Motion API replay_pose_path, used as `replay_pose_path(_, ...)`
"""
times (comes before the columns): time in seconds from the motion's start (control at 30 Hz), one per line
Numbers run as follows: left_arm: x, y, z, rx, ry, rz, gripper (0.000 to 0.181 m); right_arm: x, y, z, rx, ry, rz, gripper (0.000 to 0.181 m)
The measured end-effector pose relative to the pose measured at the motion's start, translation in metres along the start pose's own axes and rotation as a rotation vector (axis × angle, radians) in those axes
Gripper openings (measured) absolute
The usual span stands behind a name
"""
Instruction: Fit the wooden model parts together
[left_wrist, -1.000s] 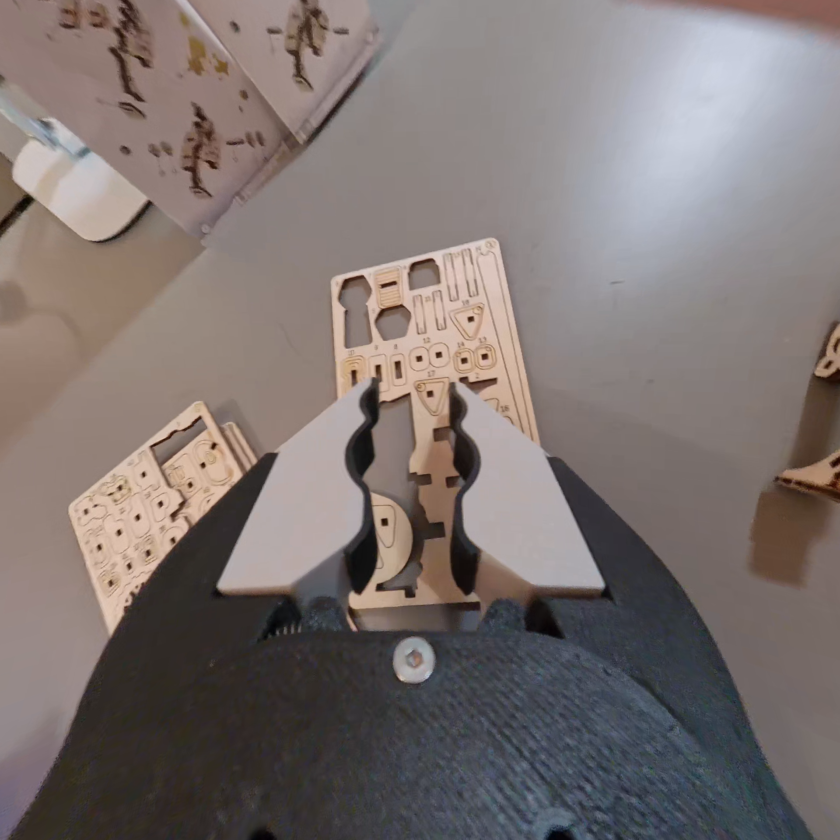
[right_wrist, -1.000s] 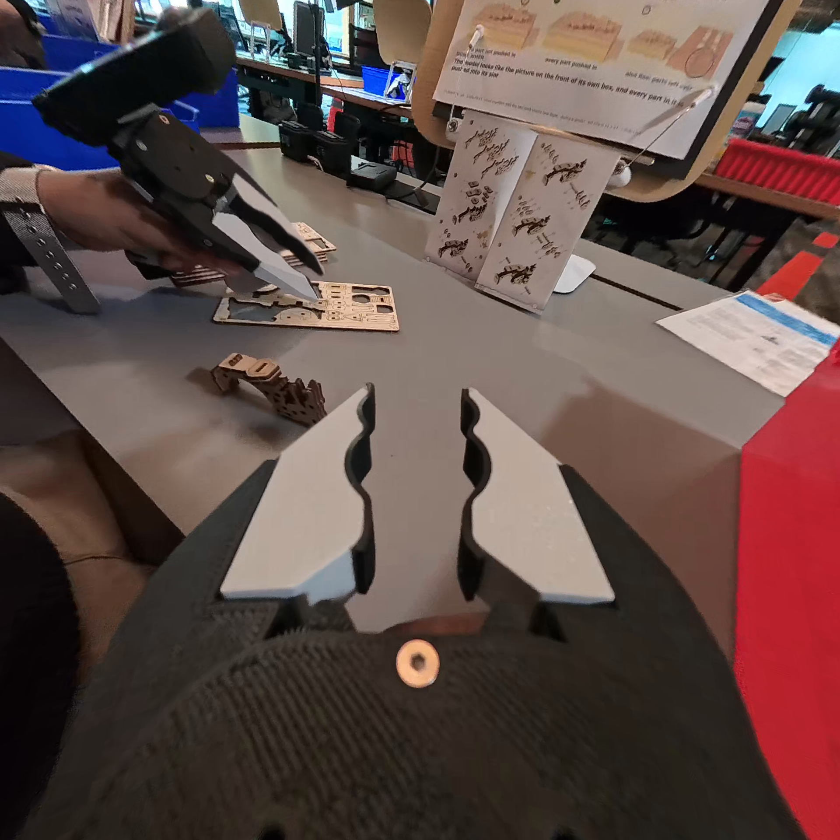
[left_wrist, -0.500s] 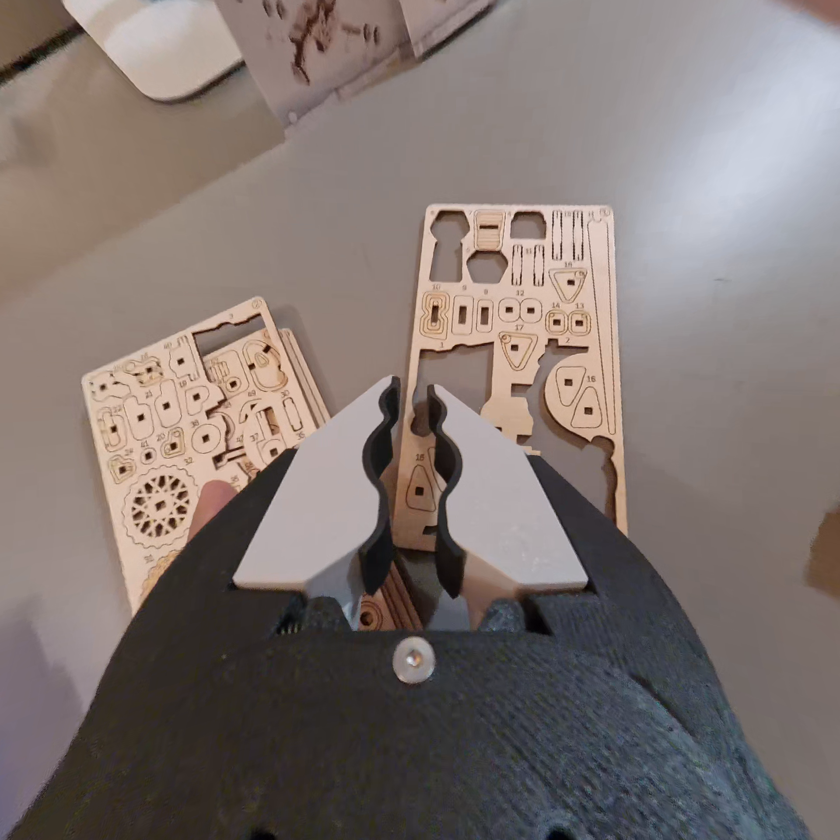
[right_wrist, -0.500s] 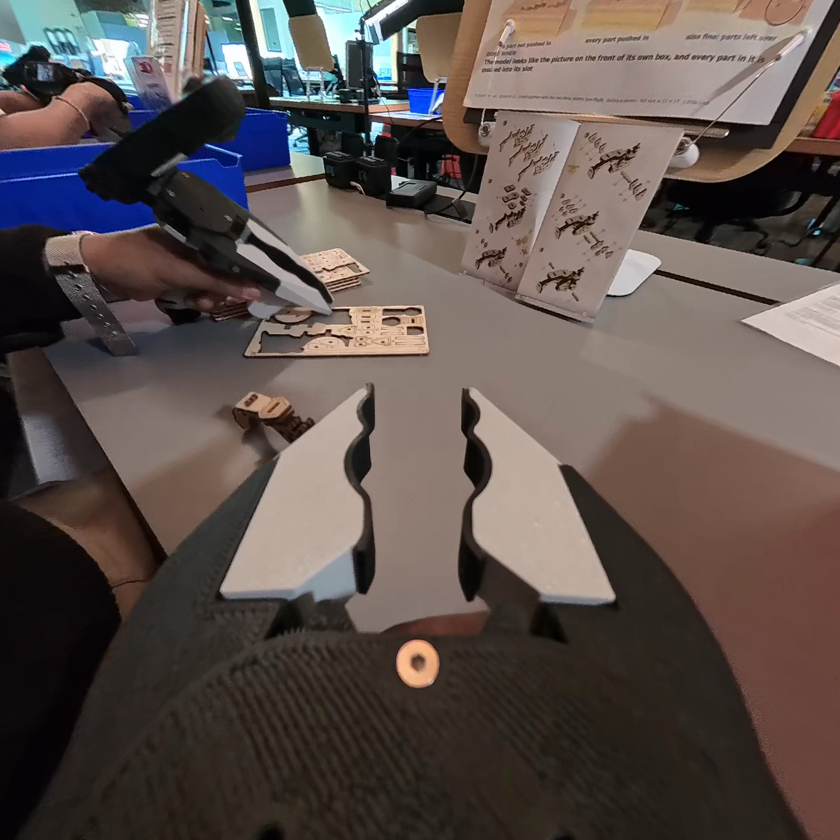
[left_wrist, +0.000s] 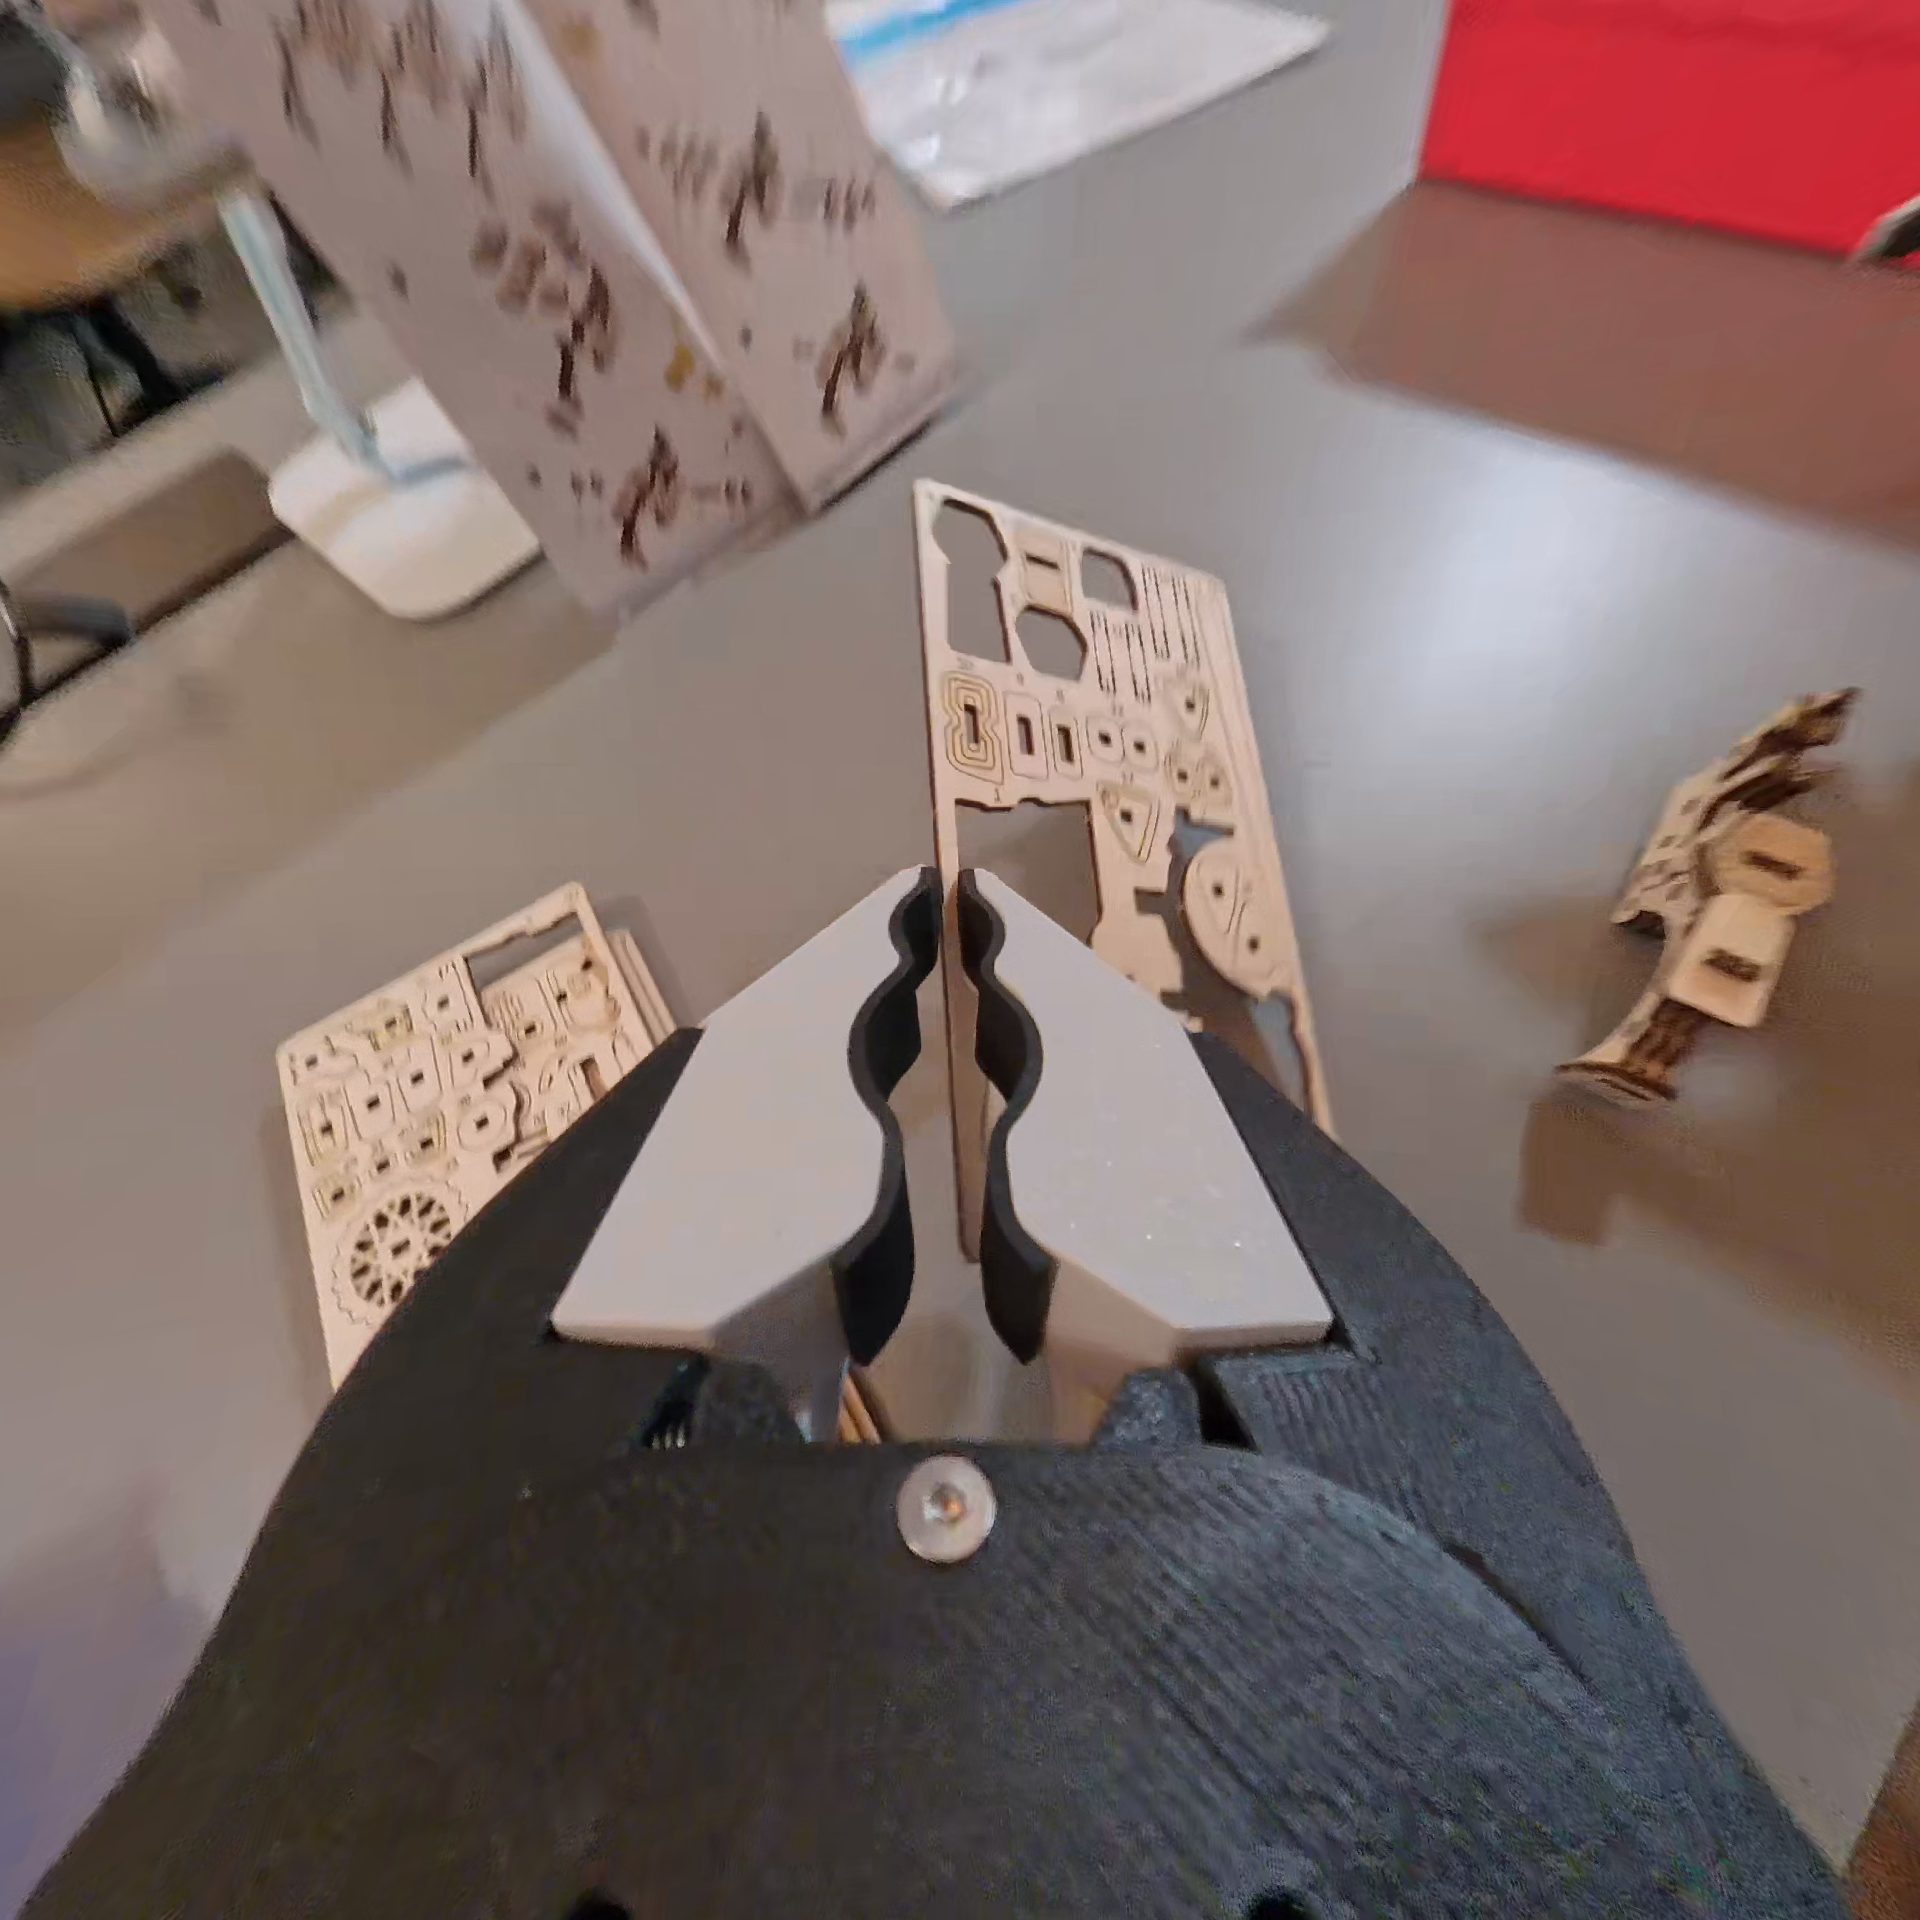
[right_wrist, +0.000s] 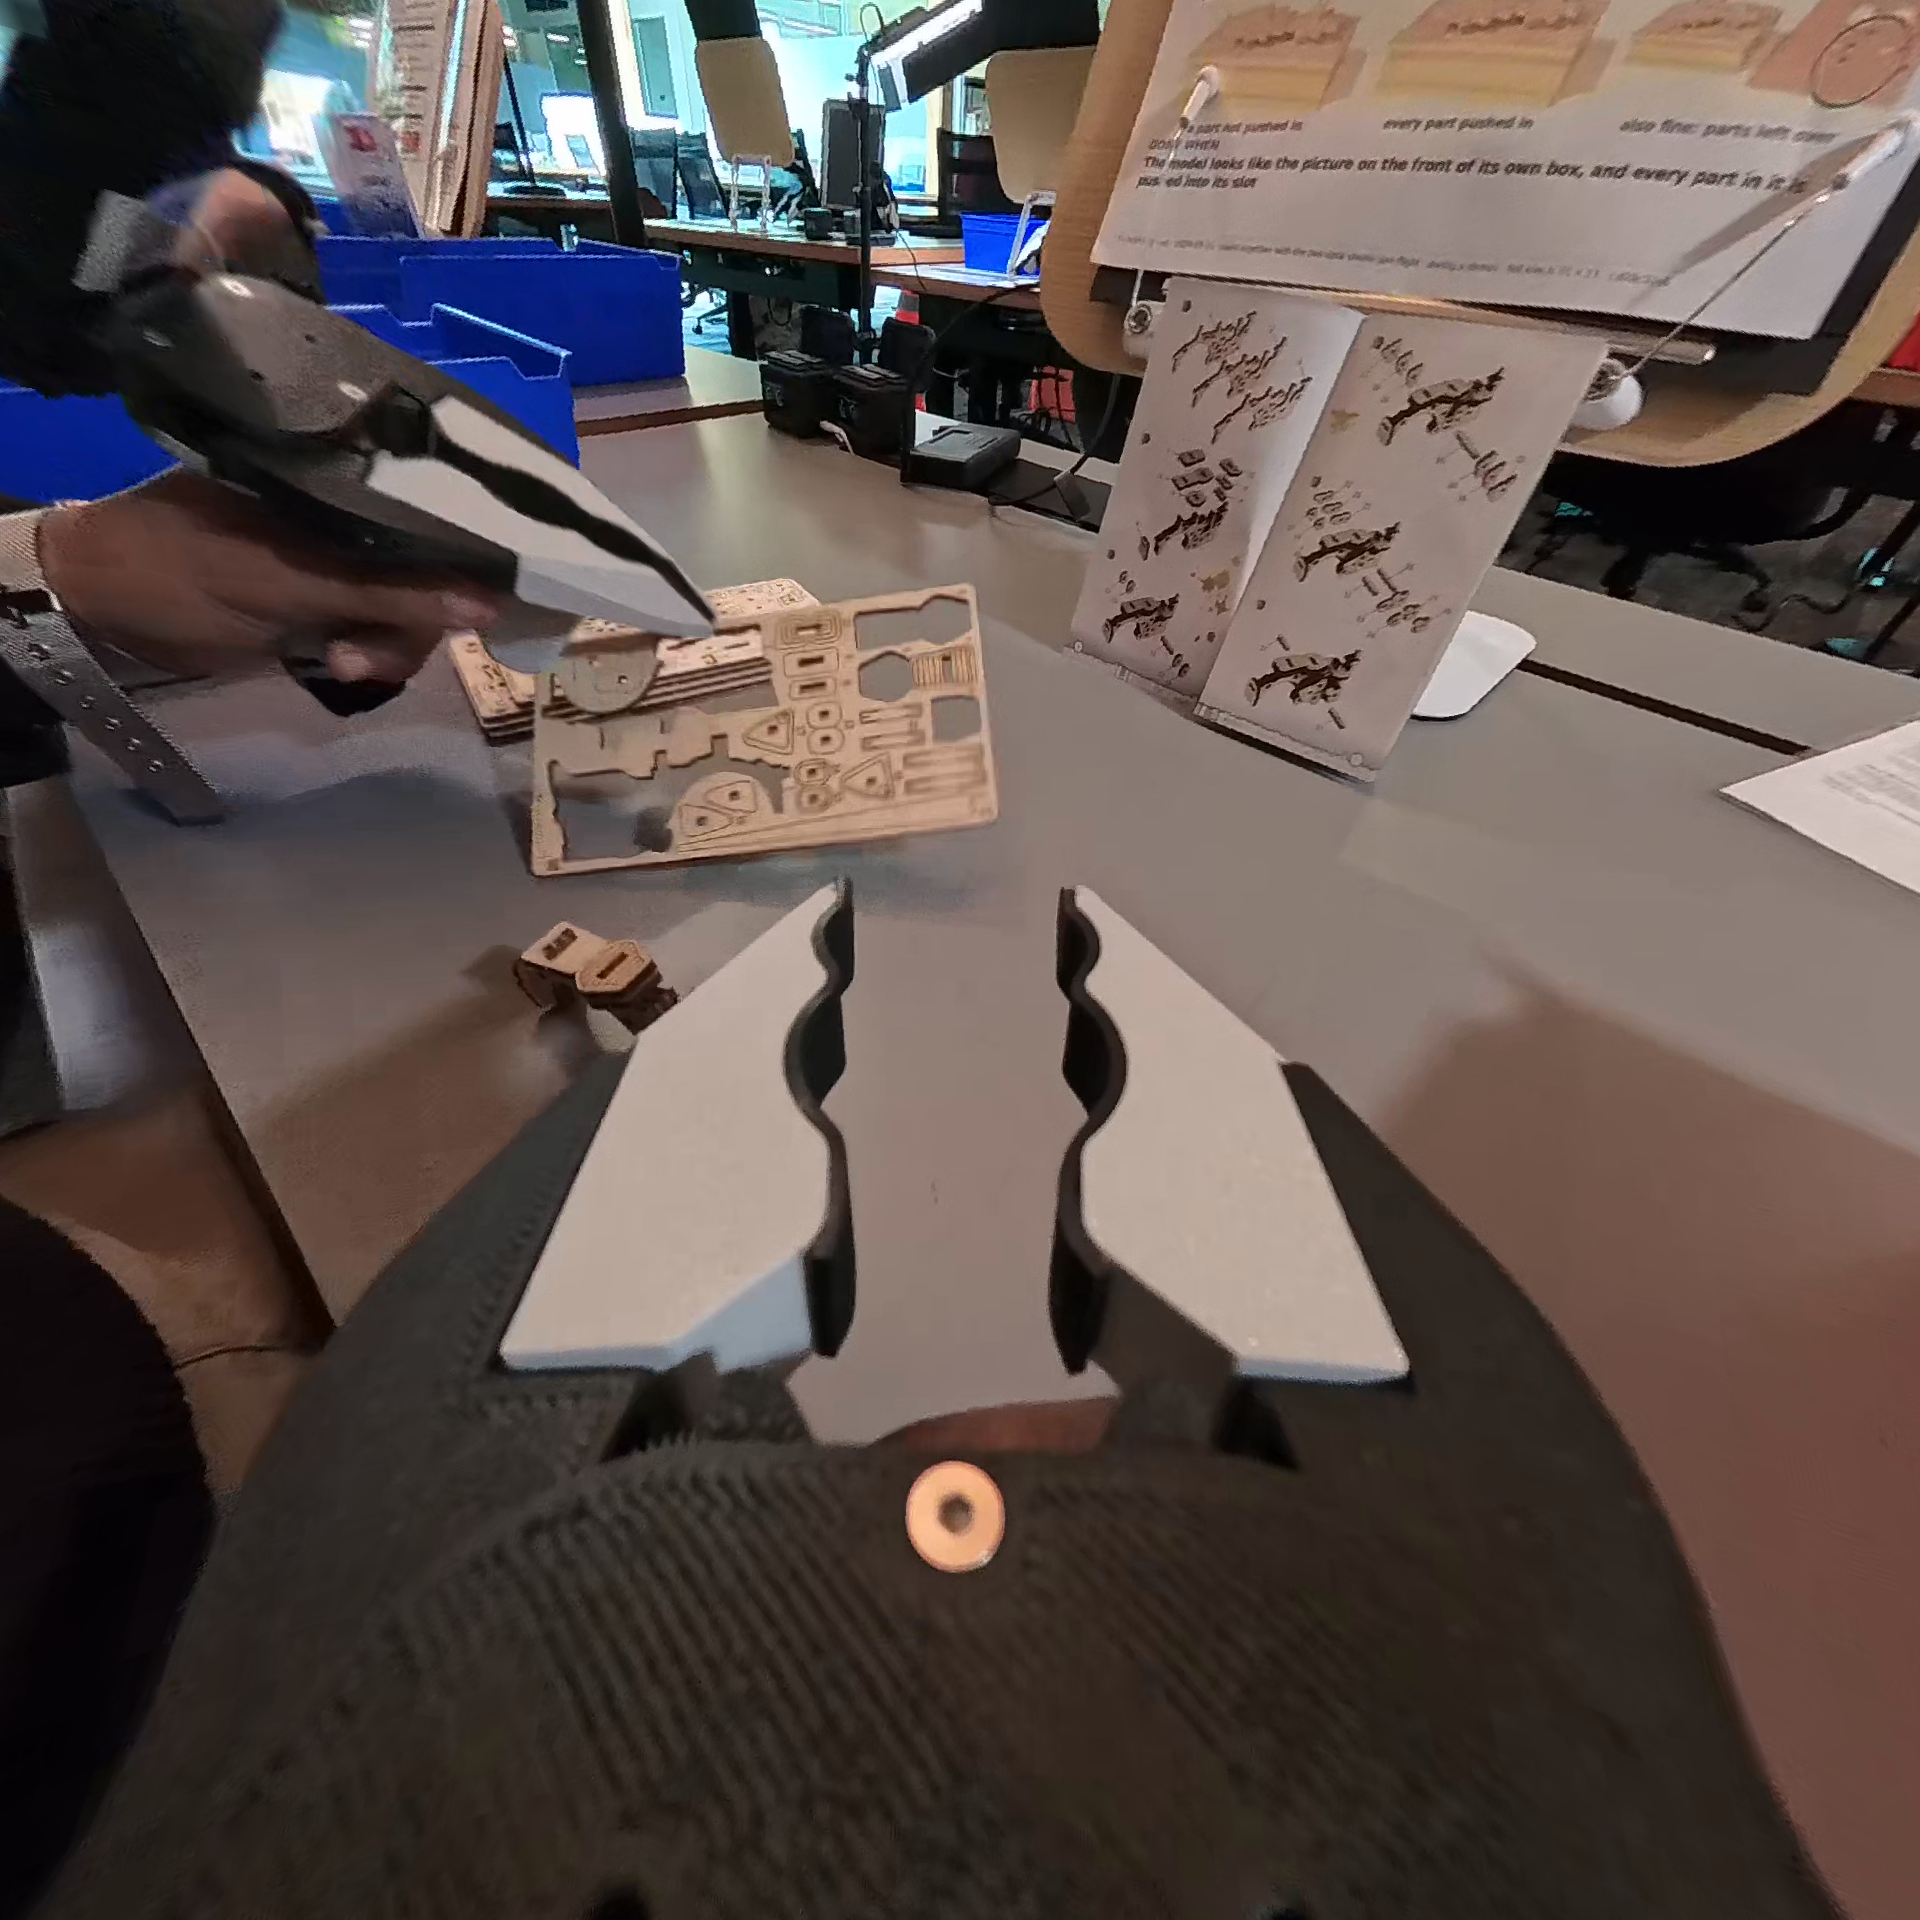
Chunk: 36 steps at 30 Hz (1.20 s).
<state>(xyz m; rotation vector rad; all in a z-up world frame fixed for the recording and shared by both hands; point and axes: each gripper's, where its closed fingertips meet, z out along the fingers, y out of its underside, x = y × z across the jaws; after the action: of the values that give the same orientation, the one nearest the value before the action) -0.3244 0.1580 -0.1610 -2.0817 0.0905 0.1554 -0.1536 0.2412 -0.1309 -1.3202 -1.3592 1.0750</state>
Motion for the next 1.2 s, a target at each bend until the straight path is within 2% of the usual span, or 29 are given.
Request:
replay_pose_path(0.17,0.022,-0.023,-0.017,0.124,-0.031,0.167,0.001,-0.006,0.001,0.023,-0.04,-0.073,0.04,0.048)
replay_pose_path(0.33,0.026,-0.019,-0.018,0.137,-0.05,0.229,0.0,-0.001,-0.004,0.065,-0.085,-0.171,0.054,0.05)
replay_pose_path(0.47,0.023,-0.017,-0.022,0.158,-0.015,0.169,0.0,-0.009,-0.008,0.108,-0.178,-0.403,0.018,0.057)
replay_pose_path(0.57,0.02,-0.021,-0.028,0.201,-0.022,0.165,0.0,-0.022,0.01,0.126,-0.335,-0.622,0.058,0.051)
replay_pose_path(0.63,0.015,-0.015,-0.026,0.173,-0.039,0.162,0.0,-0.027,0.028,0.134,-0.458,-0.705,0.124,0.055)
replay_pose_path(0.7,0.012,-0.006,-0.022,0.15,-0.047,0.154,0.0,-0.029,0.046,0.142,-0.551,-0.71,0.158,0.055)
replay_pose_path(0.73,0.012,-0.003,-0.021,0.14,-0.043,0.143,0.0,-0.03,0.05,0.143,-0.565,-0.711,0.17,0.043)
replay_pose_path(0.8,0.014,0.004,-0.017,0.098,-0.02,0.095,0.0,-0.028,0.049,0.145,-0.559,-0.689,0.196,0.046)
replay_pose_path(0.93,0.015,0.024,-0.004,-0.041,-0.008,0.018,0.015,-0.02,0.05,0.144,-0.548,-0.622,0.217,0.044)
replay_pose_path(1.07,0.012,0.048,0.011,-0.178,-0.024,0.033,0.023,-0.019,0.053,0.145,-0.535,-0.556,0.123,0.046)
replay_pose_path(1.2,0.011,0.056,0.017,-0.242,-0.012,0.004,0.024,-0.022,0.055,0.142,-0.525,-0.514,0.031,0.05)
